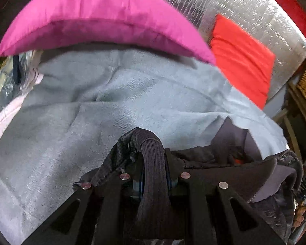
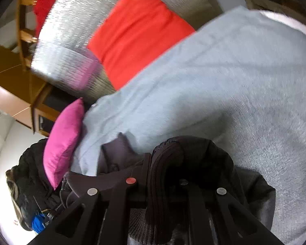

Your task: Fold large clothes

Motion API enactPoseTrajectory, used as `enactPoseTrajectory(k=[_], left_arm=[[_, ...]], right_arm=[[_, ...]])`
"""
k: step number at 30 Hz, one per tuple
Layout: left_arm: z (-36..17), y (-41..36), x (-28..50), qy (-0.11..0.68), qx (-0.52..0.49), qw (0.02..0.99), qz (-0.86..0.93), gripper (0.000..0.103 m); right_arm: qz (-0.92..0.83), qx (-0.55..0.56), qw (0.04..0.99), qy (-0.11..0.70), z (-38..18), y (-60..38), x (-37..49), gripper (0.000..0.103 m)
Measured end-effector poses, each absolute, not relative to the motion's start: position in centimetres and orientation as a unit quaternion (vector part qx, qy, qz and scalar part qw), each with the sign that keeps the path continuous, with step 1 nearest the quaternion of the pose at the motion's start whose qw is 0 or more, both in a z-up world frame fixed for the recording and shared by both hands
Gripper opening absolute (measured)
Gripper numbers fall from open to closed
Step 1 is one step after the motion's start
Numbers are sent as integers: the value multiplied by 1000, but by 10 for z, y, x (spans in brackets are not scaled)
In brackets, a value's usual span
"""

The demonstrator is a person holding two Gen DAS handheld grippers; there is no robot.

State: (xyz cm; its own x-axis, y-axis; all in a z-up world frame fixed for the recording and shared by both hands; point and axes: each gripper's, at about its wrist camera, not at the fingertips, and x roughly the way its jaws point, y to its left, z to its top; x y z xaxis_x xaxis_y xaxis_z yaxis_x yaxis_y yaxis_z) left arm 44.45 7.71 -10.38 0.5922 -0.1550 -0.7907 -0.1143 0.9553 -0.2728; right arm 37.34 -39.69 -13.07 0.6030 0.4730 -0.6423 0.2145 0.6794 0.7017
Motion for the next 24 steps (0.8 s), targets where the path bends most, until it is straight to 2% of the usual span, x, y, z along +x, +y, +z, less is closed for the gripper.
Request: enactPoseTrajectory(k=[4,6,7,8,9,10,12,17,24], left_arm=[[-109,80,456,475,-161,865,2,22],[-101,83,458,485,-175,857,-3,27],[-95,85,457,483,-186,856,-7,35],[-88,87,453,474,-193,859,-9,42],[-82,90,450,463,-192,865,-3,61],[-73,93,445,444,-187,876,13,74],[-56,101,433,407,-181,894,42,80],[-39,126,407,390,-199,897,54,80],[-61,127,398,416,-144,897,26,81]], right_arm=[[84,431,784,438,-142,-402,377,14],[95,449,777,430,-137,-407,375,26],[96,454,780,420,-131,-407,374,32],[105,456,782,413,-124,-408,373,57],[109,456,788,401,-112,-410,369,88],[101,450,797,390,-103,-412,365,96],[93,446,811,367,-82,-417,353,97],[95,389,843,359,-47,-414,322,97],[77,292,865,401,-56,-403,310,97]])
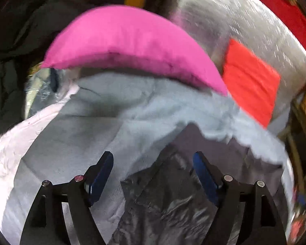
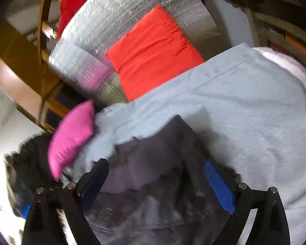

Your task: Fold large clothes

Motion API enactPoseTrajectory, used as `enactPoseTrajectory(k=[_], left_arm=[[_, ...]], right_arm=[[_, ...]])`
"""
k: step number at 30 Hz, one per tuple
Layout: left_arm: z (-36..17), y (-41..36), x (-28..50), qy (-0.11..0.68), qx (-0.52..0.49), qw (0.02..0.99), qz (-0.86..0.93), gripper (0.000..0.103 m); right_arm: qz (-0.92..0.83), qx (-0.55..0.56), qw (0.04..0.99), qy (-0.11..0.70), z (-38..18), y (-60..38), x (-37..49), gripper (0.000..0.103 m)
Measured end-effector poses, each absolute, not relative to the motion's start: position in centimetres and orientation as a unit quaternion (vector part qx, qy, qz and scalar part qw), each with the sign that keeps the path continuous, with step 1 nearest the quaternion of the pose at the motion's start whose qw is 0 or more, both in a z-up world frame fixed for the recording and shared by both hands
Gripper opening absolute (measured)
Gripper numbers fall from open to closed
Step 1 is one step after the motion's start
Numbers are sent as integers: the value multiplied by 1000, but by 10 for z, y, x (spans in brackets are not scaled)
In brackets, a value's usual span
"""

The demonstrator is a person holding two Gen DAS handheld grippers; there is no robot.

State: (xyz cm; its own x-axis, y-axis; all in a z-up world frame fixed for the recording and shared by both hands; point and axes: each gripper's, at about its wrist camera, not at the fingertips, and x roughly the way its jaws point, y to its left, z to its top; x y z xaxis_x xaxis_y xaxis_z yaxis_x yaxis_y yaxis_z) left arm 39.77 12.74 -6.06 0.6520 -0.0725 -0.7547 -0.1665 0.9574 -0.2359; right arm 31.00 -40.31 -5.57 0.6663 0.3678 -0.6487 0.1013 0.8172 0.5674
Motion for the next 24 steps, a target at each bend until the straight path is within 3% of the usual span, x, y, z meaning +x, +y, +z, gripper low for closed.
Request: enactPoseTrajectory(k=[6,11,18,20,21,22,23,24], left_arm=[[-86,91,431,450,-48,891,-37,81],[-103,63,470,471,17,879,-64,81],[-119,55,484,477,15,876,-70,81],[-121,55,485,476,16,877,-70,70],[-122,55,485,477,20,876,-62,49],[-124,56,486,484,27,873,-49,28],[-127,56,488,495,27,868,-46,26],[-126,58,487,491,24,870,-45,22]], right_arm=[[82,156,868,464,-92,-391,341,97],[92,135,863,477,-107,-396,374,96],[119,119,854,492,-123,-385,399,96],[117,116,854,493,-125,-382,404,96],[116,115,855,493,-124,-380,405,89],[115,112,853,496,-125,-378,408,75],[105,105,851,504,-126,-375,410,41],[92,97,851,507,-125,-374,411,26]])
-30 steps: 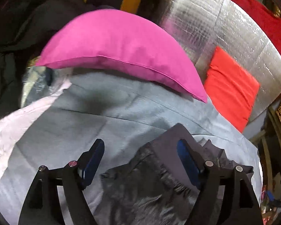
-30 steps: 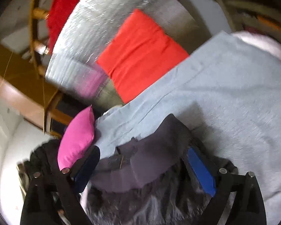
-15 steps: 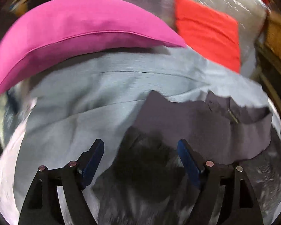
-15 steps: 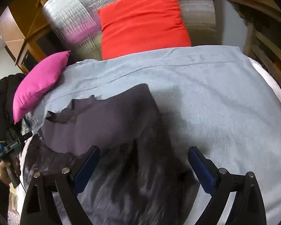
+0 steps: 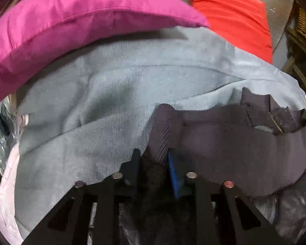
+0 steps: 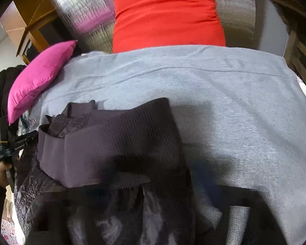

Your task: Fold large clothes

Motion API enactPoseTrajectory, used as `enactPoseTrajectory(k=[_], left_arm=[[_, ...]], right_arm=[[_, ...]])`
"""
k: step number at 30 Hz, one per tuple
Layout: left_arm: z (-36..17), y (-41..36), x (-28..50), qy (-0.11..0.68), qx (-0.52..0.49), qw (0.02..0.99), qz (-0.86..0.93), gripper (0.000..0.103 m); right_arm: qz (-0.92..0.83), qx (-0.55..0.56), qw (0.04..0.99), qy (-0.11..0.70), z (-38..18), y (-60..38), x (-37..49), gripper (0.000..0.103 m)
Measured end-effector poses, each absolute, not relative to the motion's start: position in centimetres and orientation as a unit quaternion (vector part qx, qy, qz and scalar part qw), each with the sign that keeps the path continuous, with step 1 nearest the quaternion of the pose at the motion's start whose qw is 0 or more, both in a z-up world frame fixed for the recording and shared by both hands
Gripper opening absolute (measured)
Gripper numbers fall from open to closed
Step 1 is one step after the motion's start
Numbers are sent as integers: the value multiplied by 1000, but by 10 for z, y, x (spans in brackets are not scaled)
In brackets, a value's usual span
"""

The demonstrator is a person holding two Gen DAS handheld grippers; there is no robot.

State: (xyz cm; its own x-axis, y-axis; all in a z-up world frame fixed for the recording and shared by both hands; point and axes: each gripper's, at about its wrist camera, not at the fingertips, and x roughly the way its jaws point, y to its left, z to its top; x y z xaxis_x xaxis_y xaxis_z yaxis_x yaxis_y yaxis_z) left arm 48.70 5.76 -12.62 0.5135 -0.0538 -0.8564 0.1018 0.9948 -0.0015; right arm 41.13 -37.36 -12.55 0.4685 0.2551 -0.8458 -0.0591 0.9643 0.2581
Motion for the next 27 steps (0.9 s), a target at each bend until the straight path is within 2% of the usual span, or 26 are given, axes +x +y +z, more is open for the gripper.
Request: enactPoseTrajectory(k=[2,5,6,9,13,19,23,25,26,27], left_arm=[[-117,61,479,468,24,882,-37,19],[-102,80,469,430,-11,902,-18,18],[-107,87,473,442,-22,896,-9,18],[-142,89,485,489,-28,872,14,18],[-152,92,491,495,-37,868,25,19],[-159,91,498,493,-28,869,32,22],[-151,85,497,483,-2,874,50,32],[-135,83,488,458,10,887,55,52],[-120,83,478,432,15,899,64,54],[-109,84,471,415,20,907,73,54]], right_arm=[[92,84,860,496,-112,-369,405,19],[82,92,887,444,-76,-378,390,17],[70,111,891,435,-73,-390,390,16],[29,136,871,471,-110,-403,402,16],[7,160,859,486,-149,-403,405,16],[1,167,859,483,-154,-405,405,15],[-10,149,859,490,-155,-394,404,17],[-13,140,856,498,-149,-392,407,23],[-21,134,856,499,-144,-391,405,34],[-38,128,859,494,-135,-392,402,61]])
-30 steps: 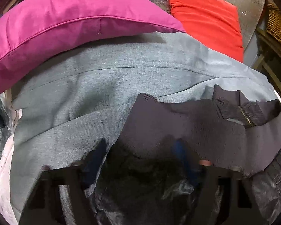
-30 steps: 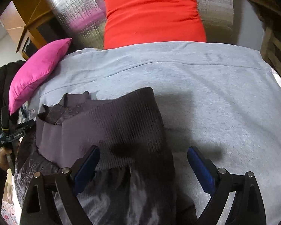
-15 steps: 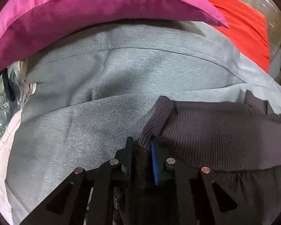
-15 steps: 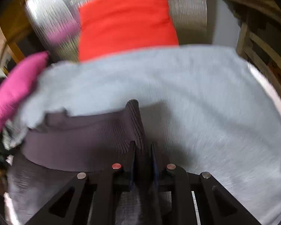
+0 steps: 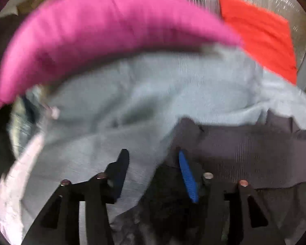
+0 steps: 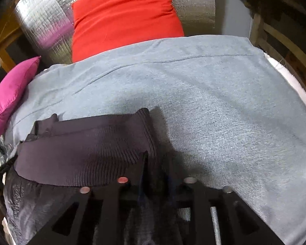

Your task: Fold large clothes

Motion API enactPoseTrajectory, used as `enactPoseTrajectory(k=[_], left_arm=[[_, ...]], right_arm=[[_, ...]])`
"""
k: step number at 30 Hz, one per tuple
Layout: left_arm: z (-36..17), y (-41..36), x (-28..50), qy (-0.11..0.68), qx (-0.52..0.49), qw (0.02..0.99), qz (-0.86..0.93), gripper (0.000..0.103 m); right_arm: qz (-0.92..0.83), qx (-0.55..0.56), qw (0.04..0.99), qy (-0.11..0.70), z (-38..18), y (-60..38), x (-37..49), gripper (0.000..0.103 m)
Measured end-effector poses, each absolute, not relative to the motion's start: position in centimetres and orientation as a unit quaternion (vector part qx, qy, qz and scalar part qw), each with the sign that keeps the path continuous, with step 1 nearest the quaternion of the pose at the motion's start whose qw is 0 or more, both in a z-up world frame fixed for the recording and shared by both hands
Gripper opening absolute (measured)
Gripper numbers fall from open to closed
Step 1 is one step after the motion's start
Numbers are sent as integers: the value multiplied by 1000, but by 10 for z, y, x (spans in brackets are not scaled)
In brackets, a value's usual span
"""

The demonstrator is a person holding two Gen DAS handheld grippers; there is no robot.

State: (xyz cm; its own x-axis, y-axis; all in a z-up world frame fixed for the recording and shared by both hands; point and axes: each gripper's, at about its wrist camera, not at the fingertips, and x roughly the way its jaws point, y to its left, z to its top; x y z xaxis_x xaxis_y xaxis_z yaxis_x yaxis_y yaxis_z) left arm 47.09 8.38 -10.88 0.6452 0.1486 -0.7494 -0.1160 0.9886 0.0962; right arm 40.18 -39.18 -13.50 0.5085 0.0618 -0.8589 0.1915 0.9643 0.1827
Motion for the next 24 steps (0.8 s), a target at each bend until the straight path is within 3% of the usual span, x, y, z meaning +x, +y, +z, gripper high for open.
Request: enactPoseTrajectory(k=[1,2,6,7,10,14,18,20,24], left_arm=[[-97,85,463,398,28,913,86,58],[-86,87,454,385,34,917,95,60],[-40,85,400,319,52,939,115,64],[-33,81,385,305,45,945,105,69],[-32,48,330,282,40,956,66,71],[-59,5,283,283,49,958,18,71],[-102,-26,293,314,99,943,44,71],[-124,-25,307,355,101,928,51,73],[-139,-20,312,356,107,926,63,75]], right_arm=[[-55,124,866,482,-124,-393,395,72],[-67,122,874,466,-113,-396,386,74],[-75,104,906,403,-58,-382,340,74],[-69,96,915,386,-47,-371,325,74],[-29,65,935,348,-29,-319,275,74],[9,7,948,317,-49,-239,214,77],[4,-73,941,329,-93,-192,206,77],[-18,-97,927,361,-117,-189,220,77],[-51,-63,917,390,-140,-216,230,78]])
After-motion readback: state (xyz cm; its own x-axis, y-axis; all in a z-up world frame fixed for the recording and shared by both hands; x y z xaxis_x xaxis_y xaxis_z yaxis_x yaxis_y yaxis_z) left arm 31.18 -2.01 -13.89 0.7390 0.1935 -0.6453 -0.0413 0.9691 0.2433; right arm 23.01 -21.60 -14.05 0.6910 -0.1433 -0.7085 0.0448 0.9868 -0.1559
